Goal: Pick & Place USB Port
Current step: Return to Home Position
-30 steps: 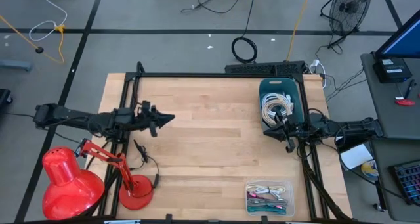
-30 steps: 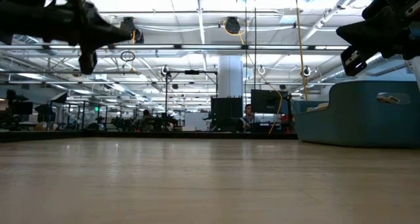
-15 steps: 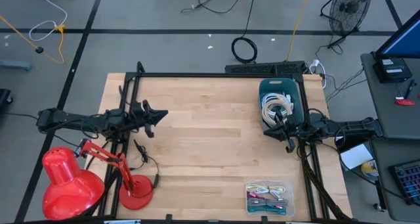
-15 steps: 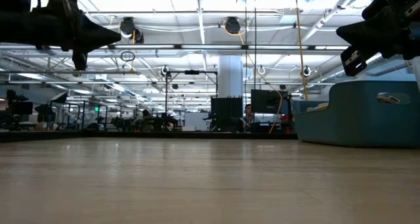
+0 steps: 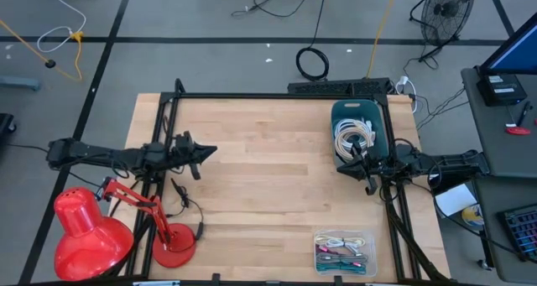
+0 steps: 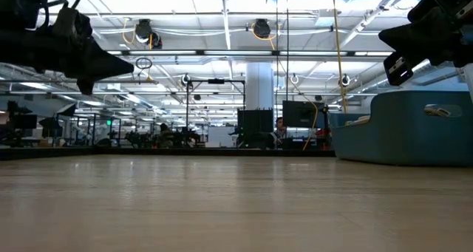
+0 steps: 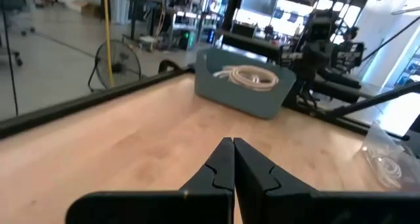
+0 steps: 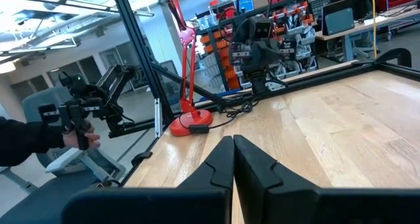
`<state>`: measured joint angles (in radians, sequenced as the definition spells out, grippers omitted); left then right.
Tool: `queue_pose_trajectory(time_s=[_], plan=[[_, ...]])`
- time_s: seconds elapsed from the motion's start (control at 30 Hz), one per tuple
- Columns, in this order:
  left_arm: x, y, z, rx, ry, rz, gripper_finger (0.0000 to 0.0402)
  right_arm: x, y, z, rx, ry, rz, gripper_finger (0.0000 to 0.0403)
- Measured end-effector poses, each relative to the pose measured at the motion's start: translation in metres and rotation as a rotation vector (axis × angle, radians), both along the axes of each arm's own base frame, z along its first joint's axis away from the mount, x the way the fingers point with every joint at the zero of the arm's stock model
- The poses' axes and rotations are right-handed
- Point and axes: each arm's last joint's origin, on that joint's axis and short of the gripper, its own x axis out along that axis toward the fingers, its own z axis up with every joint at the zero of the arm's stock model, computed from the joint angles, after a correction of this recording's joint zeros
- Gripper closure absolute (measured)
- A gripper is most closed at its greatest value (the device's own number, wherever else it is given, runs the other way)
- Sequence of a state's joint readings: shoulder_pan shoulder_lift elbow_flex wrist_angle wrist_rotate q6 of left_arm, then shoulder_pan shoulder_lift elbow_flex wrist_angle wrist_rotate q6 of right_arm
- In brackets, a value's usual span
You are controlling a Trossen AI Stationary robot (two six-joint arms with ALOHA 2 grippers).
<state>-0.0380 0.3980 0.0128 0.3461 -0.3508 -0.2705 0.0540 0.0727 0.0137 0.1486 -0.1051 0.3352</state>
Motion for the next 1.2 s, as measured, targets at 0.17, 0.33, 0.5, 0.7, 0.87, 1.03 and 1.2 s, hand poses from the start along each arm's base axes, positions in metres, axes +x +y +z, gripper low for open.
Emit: queue_pose_trajectory(time_s=[0.17, 0.33, 0.5, 0.7, 0.87, 1.03, 1.2], plan=[[-0.002, 0.001, 0.003, 0.064, -0.003, 0.046, 0.0401, 0.0, 0.0, 0.0, 0.0, 0.0, 0.0, 0.0403], [-0.007, 0.003, 0.01, 0.135, -0.048, 0.112, 0.0401, 0.0, 0.0, 0.0, 0.0, 0.0, 0.0, 0.0403], [-0.017, 0.003, 0.022, 0.217, -0.142, 0.122, 0.0401, 0.0, 0.0, 0.0, 0.0, 0.0, 0.0, 0.0403], [-0.026, 0.004, 0.021, 0.23, -0.146, 0.12, 0.0401, 0.0, 0.0, 0.0, 0.0, 0.0, 0.0, 0.0403], [-0.028, 0.003, 0.018, 0.22, -0.122, 0.1, 0.0401, 0.0, 0.0, 0.0, 0.0, 0.0, 0.0, 0.0403], [-0.028, 0.003, 0.017, 0.227, -0.114, 0.077, 0.0401, 0.0, 0.0, 0.0, 0.0, 0.002, 0.0, 0.0403], [-0.027, 0.001, 0.016, 0.246, -0.106, 0.0, 0.0401, 0.0, 0.0, 0.0, 0.0, 0.002, 0.0, 0.0403]])
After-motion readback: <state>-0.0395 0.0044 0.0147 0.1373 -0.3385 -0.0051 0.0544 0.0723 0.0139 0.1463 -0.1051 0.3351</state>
